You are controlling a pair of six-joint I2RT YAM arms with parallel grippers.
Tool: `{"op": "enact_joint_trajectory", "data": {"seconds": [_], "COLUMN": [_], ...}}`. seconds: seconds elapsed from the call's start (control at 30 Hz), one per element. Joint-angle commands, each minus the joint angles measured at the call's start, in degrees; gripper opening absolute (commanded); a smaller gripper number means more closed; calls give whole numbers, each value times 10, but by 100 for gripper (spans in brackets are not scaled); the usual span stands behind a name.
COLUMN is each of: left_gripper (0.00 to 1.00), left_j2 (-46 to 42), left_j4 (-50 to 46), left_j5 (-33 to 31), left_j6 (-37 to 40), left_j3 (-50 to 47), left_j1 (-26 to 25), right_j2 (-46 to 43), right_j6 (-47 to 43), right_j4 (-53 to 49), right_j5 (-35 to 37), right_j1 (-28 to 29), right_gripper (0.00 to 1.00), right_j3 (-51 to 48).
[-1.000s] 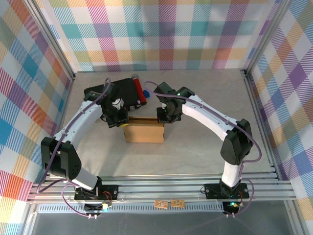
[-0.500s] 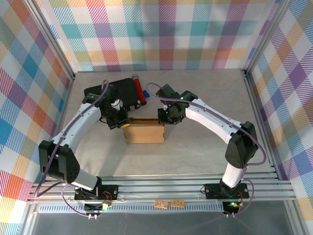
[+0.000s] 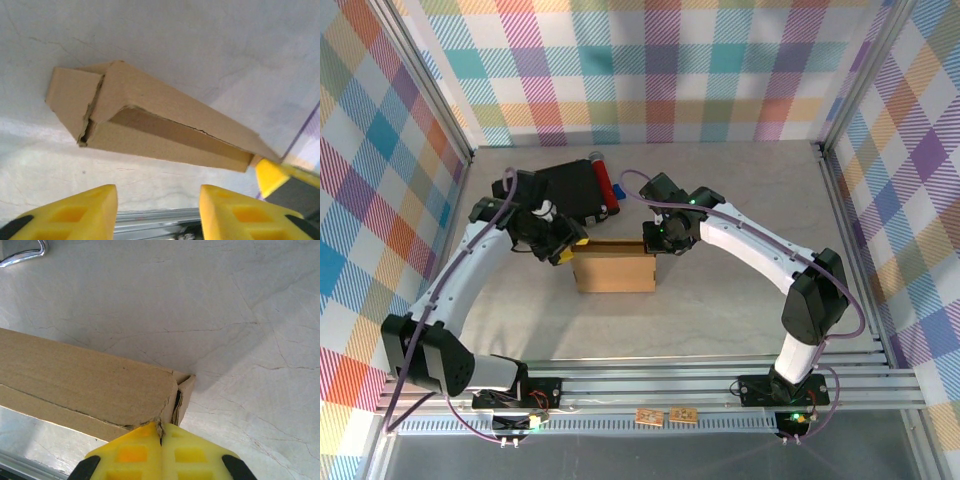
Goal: Fold the paper box
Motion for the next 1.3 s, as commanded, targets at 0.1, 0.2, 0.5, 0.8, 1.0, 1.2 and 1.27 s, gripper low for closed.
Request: {"op": "enact_joint_trajectory", "data": {"seconds": [0.1,0.2,0.5,0.8,1.0,1.2,1.27], "left_gripper": [59,63,75,74,66,62,61], "left_j2": [-71,-96,-61,-47,-43,-50,-52], "left_j4": [31,115,192,196,230,238,238], "left_j5": [-2,13,5,18,22,18,15], "left_j6": [-254,-352,-390,-375,-386,-385,-384], "left_j3": [-67,-118,-142,-177,-214,-234,-239], "left_j1": [15,15,15,15,15,15,15], "right_j2": [11,10,5,2,-8,-25,-29], "right_j6": [-5,-5,-5,-6,-11,-18,-24], "right_j4": [-49,-47,-46,-42,-24,-6,0], "right_j5": [-4,-4,-3,-3,-1,2,1], "right_j1": [6,6,6,6,7,8,9], "right_gripper": [0,0,0,0,0,0,0], "right_j3": [-27,-28,-32,-37,-60,-94,-102]}}
